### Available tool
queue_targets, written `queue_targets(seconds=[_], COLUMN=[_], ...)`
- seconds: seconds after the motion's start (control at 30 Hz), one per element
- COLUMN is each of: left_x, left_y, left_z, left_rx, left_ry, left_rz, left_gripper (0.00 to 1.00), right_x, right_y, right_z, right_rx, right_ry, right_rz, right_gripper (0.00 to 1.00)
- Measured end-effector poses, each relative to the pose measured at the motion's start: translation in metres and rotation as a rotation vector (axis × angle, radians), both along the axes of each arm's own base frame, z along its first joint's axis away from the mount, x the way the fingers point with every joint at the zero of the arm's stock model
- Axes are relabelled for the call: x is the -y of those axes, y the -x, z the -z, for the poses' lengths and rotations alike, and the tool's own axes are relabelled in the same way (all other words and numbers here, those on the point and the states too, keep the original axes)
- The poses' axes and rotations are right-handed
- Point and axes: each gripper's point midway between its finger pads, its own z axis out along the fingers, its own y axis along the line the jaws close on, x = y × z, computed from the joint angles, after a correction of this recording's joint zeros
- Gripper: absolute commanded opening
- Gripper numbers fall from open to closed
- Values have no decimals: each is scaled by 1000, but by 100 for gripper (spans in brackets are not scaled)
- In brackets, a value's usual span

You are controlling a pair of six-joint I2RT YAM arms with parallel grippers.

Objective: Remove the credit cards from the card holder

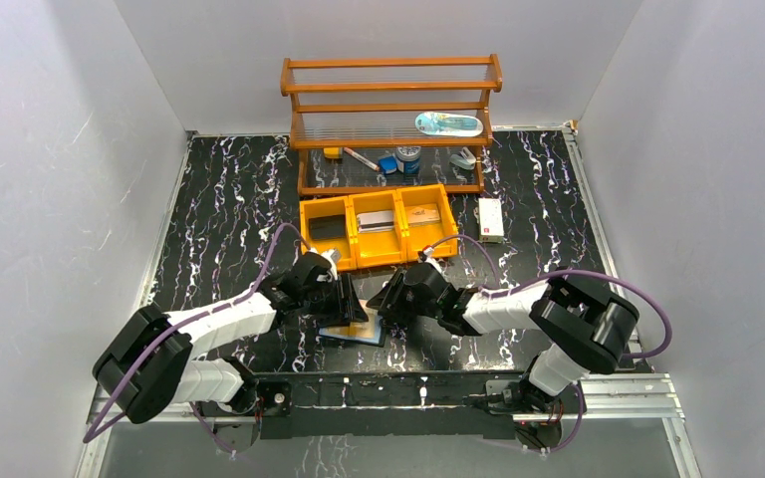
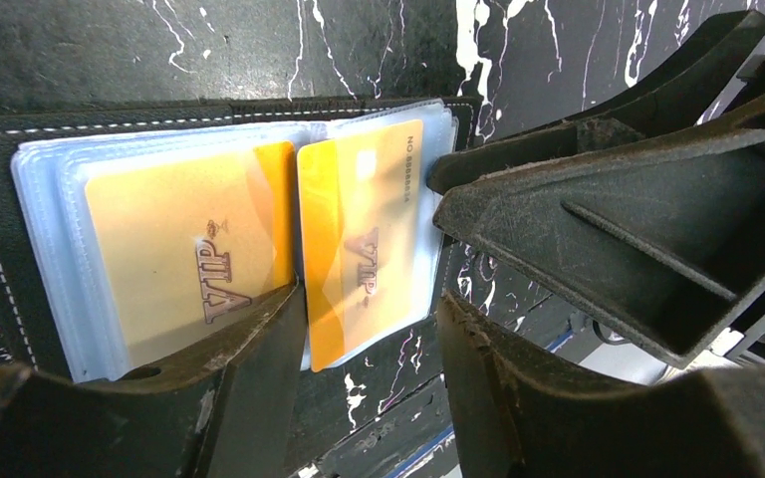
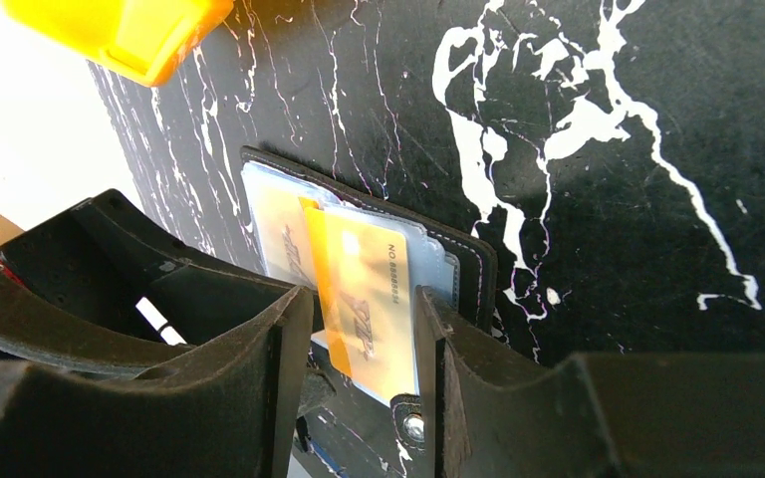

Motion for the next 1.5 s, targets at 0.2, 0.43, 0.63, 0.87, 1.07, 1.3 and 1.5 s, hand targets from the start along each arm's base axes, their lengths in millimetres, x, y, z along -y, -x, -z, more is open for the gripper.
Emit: queue_targets(seconds=[0.2,0.43,0.63,0.87,1.07,1.3,1.5], left_x=[1,-3,-7,-9,-10,-16,-21], left_y=[3,4,5,6,6,6,6], left_z=[3,7,10,5,1,2,1], left_rx=[-12,-16,-19,-8,5,13,22], left_ry=[19,10,-9,-9,-3,-38,-60], left_rz=[-7,-22,-30,-31,-29,-33,-35], left_gripper=[42,26,11,0,0,0,0], right_x=[-1,-1,-1,-1,-1,-1,0], right_y=[0,1,1,0,0,-1,-1], right_z=[0,1,0,0,0,0,0], right_rx=[-1,-2,-3,-3,-3,-3,5], right_ry=[-4,-4,-5,-6,-6,-6,-4], right_rz=[-4,-5,-6,-5,-5,-3,-7], right_gripper=[51,50,50,51,51,52,53])
